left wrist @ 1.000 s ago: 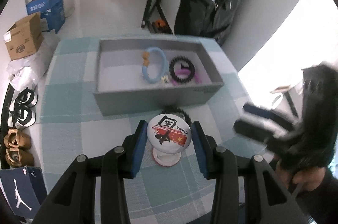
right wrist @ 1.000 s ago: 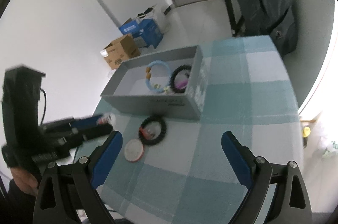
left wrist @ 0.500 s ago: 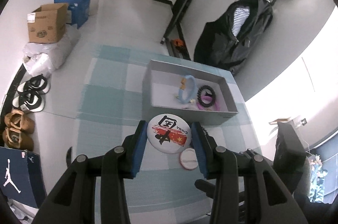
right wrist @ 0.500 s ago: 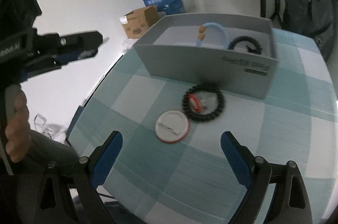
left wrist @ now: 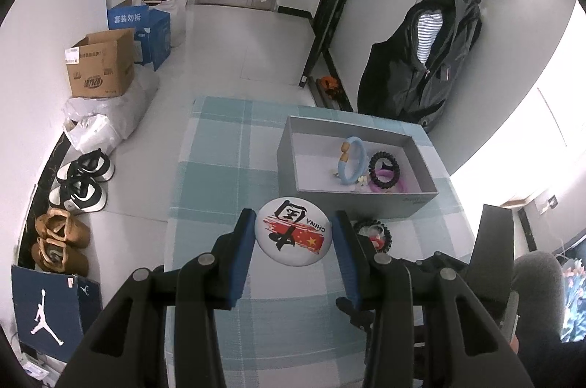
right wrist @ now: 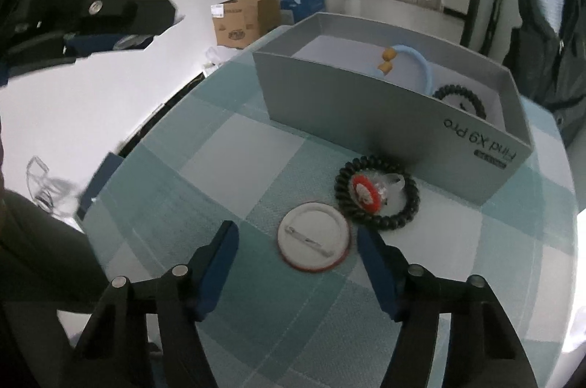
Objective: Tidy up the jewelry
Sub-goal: 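Grasp the white pin-back disc with the right tool while the left tool holds the badge, then carry the badge and disc into the grey box and open both tools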
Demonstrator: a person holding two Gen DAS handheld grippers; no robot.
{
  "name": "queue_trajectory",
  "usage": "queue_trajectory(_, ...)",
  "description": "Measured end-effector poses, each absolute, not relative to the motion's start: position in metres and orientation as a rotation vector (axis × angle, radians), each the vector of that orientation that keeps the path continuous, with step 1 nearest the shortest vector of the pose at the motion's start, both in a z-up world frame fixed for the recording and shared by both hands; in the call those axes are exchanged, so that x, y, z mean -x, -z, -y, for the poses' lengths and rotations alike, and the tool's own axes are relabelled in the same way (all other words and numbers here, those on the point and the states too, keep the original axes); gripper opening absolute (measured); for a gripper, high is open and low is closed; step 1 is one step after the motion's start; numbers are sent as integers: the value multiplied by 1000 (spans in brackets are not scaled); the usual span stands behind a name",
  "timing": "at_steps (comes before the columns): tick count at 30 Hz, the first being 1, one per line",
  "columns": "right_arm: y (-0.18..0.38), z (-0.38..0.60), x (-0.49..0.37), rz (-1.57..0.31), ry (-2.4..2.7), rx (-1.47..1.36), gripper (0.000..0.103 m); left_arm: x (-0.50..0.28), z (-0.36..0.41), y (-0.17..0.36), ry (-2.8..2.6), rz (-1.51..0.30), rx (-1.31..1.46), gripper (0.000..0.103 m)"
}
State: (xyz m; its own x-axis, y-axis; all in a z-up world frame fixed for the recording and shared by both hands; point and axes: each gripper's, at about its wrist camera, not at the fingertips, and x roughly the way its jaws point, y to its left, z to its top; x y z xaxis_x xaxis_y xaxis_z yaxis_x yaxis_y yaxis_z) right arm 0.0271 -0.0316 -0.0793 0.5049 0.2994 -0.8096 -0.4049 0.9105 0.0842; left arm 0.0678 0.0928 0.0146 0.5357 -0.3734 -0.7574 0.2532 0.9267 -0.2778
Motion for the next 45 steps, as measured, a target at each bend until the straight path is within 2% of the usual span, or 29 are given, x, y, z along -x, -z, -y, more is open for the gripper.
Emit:
queue_trajectory(2, 80, 30, -25, -941, -416, 154, 61, -68, -93, -15, 380, -935, 144, 37)
queue_trajectory(3, 79, 29, -25, -936, -410, 170, 53, -69, -93, -16, 381, -933, 143, 37)
queue_trajectory(6, 79, 30, -26, -927, -395, 196, 42, -69, -92, -17, 380, -929, 139, 37)
queue_trajectory(15, 76, 32, -26, -914, -420, 189, 41, -68, -90, -17, 371, -932, 132, 37)
queue_trajectory(23, 64, 54, -34, -928, -453, 32, 42, -70, -89, -15, 362, -938, 138, 37)
queue_trajectory(33, 24, 93, -30, -832, -469, -189, 42, -69, -84, -14, 372, -945, 149, 37)
queue_trajectory(45, -26, 116, -52, -755, -482, -186, 42, -86, -56, -27, 414, -939, 170, 37)
